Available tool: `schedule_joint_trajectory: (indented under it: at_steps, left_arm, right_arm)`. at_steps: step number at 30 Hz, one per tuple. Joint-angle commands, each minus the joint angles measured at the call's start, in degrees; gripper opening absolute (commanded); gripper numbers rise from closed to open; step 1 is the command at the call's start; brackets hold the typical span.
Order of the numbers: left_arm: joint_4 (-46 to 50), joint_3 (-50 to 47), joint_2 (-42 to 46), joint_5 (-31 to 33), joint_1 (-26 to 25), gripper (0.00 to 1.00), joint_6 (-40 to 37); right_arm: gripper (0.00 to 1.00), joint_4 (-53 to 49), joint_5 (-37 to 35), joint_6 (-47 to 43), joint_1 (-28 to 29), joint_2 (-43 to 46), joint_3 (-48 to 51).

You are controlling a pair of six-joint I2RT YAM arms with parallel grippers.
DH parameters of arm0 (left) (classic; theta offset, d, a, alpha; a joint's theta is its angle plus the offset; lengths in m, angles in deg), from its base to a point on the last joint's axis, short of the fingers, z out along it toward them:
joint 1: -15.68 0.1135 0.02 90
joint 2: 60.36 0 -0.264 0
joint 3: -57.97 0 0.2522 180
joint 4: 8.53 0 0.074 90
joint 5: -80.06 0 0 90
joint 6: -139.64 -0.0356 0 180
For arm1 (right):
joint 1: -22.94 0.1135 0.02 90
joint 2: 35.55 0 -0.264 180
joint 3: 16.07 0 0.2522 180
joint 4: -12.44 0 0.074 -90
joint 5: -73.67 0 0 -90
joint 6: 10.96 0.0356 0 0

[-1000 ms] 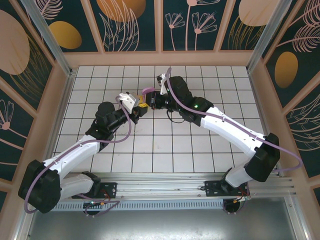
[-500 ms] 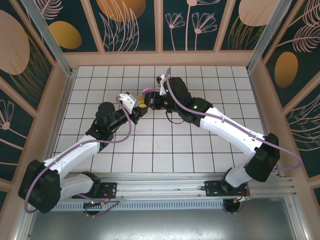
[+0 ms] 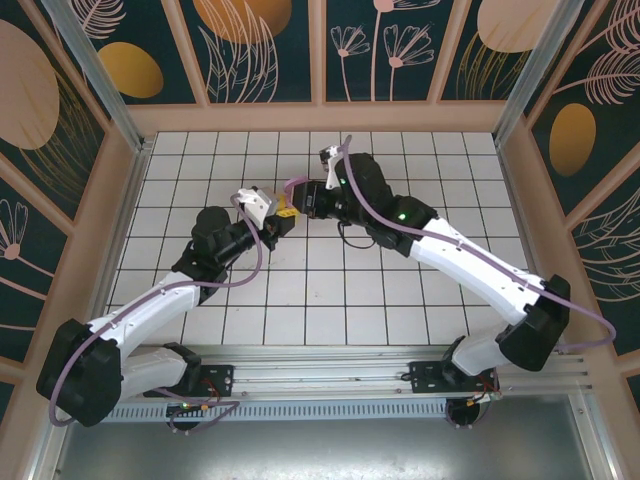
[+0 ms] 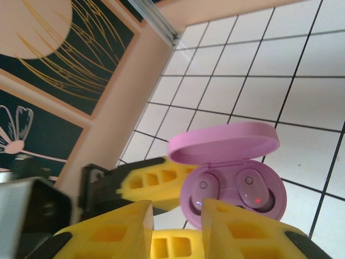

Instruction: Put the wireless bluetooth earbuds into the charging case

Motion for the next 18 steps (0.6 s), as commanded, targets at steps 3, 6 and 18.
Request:
schedule_joint_trajectory:
  at_steps: [3,6,18]
  left_arm:
    - [-3.7,-0.5,0.3,-2.2,-0.2,0.07,2.0]
    - [-4.0,-0.6,0.4,-3.6,-0.2,0.07,2.1]
    - [-9.8,-2.4,2.6,-18.1,-0.2,0.07,2.2]
  right_arm:
    - [0.3,0.1,-1.9,-1.1,0.3,5.1,-0.5]
    - [0.31,-1.4,-2.9,-3.1,-0.5,5.9,-1.8]
    - [0.27,-7.1,14.3,-6.3,-9.9,2.1,-5.6]
